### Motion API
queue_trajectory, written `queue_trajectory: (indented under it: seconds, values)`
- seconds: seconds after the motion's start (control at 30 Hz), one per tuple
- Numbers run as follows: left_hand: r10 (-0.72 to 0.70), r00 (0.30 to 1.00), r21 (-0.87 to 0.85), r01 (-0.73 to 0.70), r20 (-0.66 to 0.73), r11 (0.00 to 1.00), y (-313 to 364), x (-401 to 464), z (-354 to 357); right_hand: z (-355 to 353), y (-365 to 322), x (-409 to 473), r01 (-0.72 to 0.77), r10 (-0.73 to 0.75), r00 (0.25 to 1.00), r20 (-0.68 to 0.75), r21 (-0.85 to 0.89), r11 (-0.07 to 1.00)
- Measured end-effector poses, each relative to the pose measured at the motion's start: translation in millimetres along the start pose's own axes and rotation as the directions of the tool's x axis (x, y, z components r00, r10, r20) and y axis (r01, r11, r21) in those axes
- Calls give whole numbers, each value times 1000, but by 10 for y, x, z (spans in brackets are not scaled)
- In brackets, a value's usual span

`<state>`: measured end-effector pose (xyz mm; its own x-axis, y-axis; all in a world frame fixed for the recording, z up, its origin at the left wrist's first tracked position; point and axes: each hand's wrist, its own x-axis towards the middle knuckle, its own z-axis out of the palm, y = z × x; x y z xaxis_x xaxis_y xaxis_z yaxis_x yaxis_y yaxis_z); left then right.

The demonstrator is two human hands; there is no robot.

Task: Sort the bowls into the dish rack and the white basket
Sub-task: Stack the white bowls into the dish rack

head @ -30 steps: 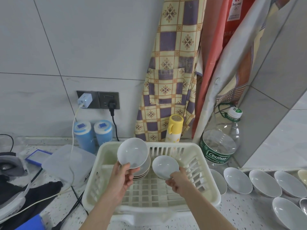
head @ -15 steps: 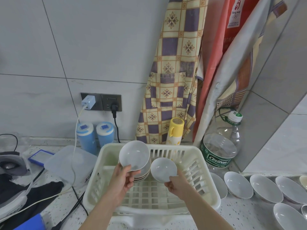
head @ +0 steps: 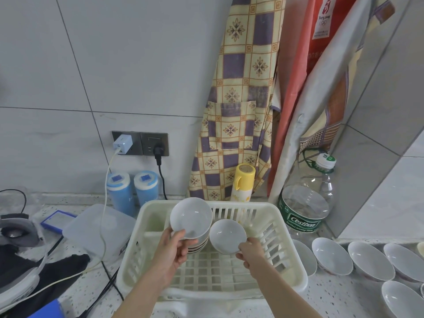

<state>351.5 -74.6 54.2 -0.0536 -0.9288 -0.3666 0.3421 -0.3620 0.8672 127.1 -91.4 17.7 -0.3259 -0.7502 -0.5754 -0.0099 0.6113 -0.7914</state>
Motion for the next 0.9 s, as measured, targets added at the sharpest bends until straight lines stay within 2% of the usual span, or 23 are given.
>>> queue_trajectory:
  seconds: [0.1,0.2,0.27,0.37,0.53,0.73,0.9]
  values:
    - [-2,1000,19,2,13,1000,4,5,18,-15,-12,-3,35,-35,999,-36,10,999]
    - [3,1000,59,-4,19,998,16,30,43,-27,-38,-43,171,-173,971,-168,-24,985]
    - [16,1000,115,-19,24,993,36,65,93,-26,-79,-121,293,-285,936,-208,9,956]
    - [33,999,197,-35,15,980,28,111,235,-16,-177,-246,414,-394,908,-143,152,898]
    - [96,995,281,-90,-8,955,-99,87,440,-39,-178,-332,436,-484,872,66,343,832]
    - [122,992,301,-124,26,946,-154,85,496,-36,-123,-266,465,-474,880,31,140,874]
    - [151,988,333,-155,37,930,-178,64,541,-27,-106,-210,435,-435,900,-30,100,895]
